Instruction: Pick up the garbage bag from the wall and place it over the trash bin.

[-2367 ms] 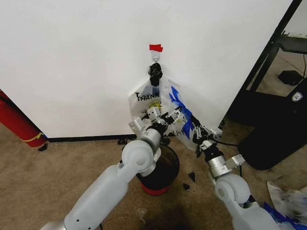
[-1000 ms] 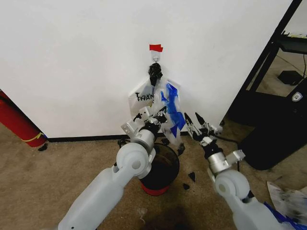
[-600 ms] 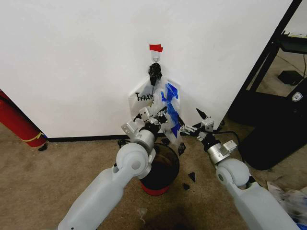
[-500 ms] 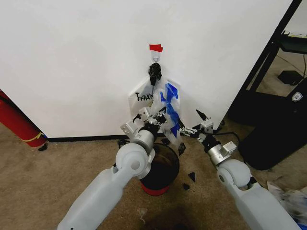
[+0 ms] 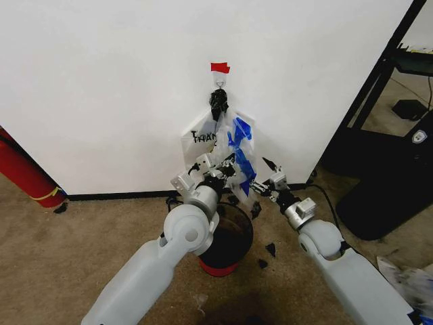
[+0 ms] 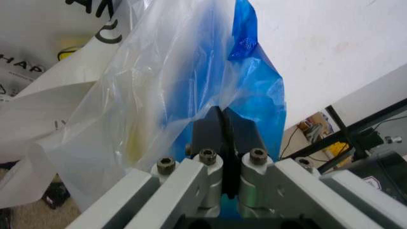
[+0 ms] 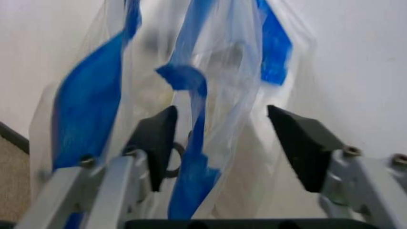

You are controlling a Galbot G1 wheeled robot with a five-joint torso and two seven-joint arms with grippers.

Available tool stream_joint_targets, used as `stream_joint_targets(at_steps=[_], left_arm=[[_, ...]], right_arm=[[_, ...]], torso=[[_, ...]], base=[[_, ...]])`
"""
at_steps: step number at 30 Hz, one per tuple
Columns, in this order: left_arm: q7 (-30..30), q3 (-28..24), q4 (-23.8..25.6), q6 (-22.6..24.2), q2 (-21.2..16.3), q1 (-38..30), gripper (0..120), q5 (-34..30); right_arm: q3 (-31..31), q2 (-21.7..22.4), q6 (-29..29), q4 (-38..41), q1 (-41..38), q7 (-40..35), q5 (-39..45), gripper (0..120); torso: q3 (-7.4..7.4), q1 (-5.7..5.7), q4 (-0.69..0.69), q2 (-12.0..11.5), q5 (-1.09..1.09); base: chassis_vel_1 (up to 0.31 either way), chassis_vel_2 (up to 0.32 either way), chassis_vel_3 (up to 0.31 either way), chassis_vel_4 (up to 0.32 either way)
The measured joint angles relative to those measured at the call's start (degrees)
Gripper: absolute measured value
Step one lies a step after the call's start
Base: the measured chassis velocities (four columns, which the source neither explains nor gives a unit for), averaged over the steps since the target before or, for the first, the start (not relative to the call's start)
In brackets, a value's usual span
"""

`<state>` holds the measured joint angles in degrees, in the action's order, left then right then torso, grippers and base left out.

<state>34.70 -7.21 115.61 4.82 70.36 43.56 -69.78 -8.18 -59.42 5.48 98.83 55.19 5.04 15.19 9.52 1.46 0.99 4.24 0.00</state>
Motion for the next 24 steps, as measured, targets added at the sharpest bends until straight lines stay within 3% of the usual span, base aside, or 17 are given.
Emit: stream_joint_targets(at_steps=[14,24], left_arm=[[0.1,0.2,0.2,0.0,-0.1,0.2,0,-0.2],[0.1,2.2,1.2,0.1,-1.7,1.6,0,-1.2]], right_arm=[[0.8,-1.0,-1.5,-0.3,-0.7,-2.6,2.4,0],[-4.3,-2.3,-2.4,5.3,3.5,-4.3,13.5,0]], torso=[[0.0,0.0,0.0,0.0,0.0],[0.0,0.0,0.0,0.0,0.01]], base=[[0.0,0.0,0.0,0.0],[0.0,0.0,0.0,0.0]])
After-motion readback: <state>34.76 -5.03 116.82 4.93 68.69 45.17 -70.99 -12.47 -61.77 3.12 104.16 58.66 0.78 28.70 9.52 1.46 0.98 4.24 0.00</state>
